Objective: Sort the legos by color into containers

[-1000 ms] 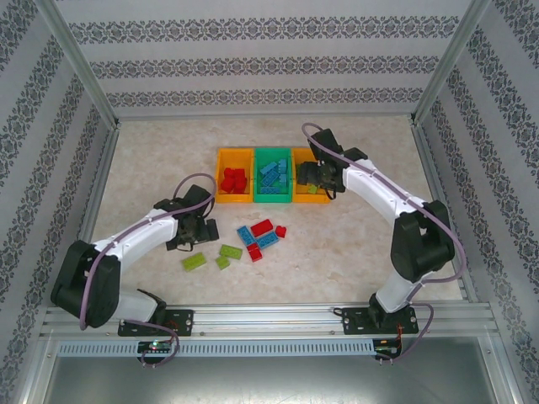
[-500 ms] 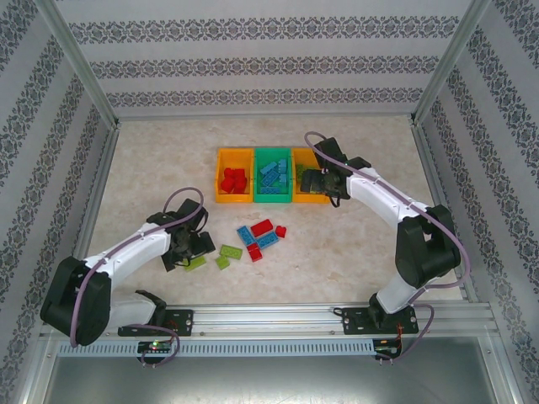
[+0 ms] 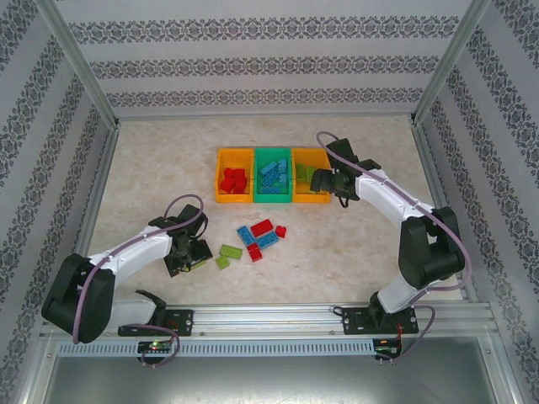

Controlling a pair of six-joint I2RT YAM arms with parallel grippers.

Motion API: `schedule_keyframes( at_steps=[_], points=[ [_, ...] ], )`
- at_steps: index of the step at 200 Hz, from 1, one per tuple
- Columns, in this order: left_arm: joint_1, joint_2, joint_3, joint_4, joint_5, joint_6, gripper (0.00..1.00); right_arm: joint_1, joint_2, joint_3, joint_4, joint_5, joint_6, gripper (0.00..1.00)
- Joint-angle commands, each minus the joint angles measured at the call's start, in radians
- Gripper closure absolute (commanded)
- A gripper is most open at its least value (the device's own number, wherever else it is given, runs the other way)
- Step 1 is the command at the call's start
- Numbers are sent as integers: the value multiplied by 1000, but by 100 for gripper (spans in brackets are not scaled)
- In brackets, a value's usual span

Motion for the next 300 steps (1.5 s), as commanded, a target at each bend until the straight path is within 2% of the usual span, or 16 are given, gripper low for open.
schedule_keyframes(
  at_steps=[1,44,104,137,174,202,231,267,300],
  points=[
    [6,20,-5,38,-3,5,24,-19,-43,-32,5,-11,-17,7],
    [5,47,5,64,-10,22,39,-54,-90,-92,6,-9,-15,7],
    [-6,31,111,95,-35,68,44,-109,-165,-203,19,-16,-16,6],
    [-122,171,381,98,-61,187,45,-136,-197,-272,31,-36,-6,6],
    [-254,490,830,81,-14,341,46,-137,-251,-333,31,-50,16,6],
    [-287,742,1189,56,79,398,47,-138,-313,-382,24,-56,38,6],
    [-290,933,1466,16,156,411,48,-140,-393,-426,9,-50,47,6],
    [-287,1068,1646,1,161,388,46,-141,-468,-475,0,-53,55,5],
    [-282,1139,1691,37,164,341,45,-142,-519,-508,2,-83,66,5]
  ],
)
